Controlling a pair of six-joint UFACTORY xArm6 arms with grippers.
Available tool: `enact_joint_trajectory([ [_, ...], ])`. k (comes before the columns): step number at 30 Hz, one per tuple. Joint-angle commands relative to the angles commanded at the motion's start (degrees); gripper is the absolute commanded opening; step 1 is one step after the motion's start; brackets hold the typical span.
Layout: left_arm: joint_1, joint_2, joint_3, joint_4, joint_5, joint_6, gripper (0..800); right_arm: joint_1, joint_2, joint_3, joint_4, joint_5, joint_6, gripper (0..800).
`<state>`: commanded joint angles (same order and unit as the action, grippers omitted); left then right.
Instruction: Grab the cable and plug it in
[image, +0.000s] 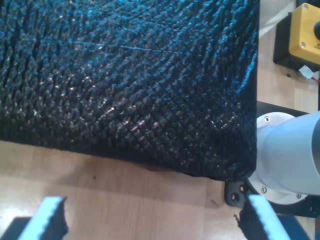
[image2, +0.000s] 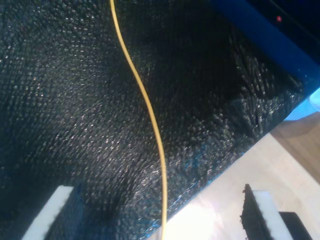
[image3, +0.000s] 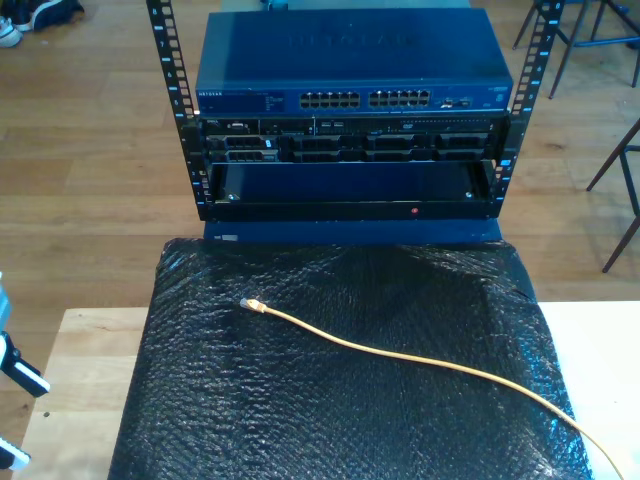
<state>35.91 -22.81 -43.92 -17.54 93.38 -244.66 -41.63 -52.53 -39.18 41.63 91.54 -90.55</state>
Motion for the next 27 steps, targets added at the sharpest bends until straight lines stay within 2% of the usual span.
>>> enact_joint_trajectory([
  [9, -0.35, 2.02, 0.0, 0.0, -1.41, -0.35, 800, 8.18, 5.36, 0.62, -0.09, -7.82, 0.62, 745],
  [18, -1.85, 2.02, 0.0, 0.0, -2.02, -1.93, 800, 22.77, 13.89, 0.18, -0.62, -18.46, 2.99, 751],
  [27, -1.93, 2.11, 0.0, 0.0, -2.11, -2.46, 800, 30.42, 17.76, 0.18, -5.54, -26.29, 6.24, 798],
])
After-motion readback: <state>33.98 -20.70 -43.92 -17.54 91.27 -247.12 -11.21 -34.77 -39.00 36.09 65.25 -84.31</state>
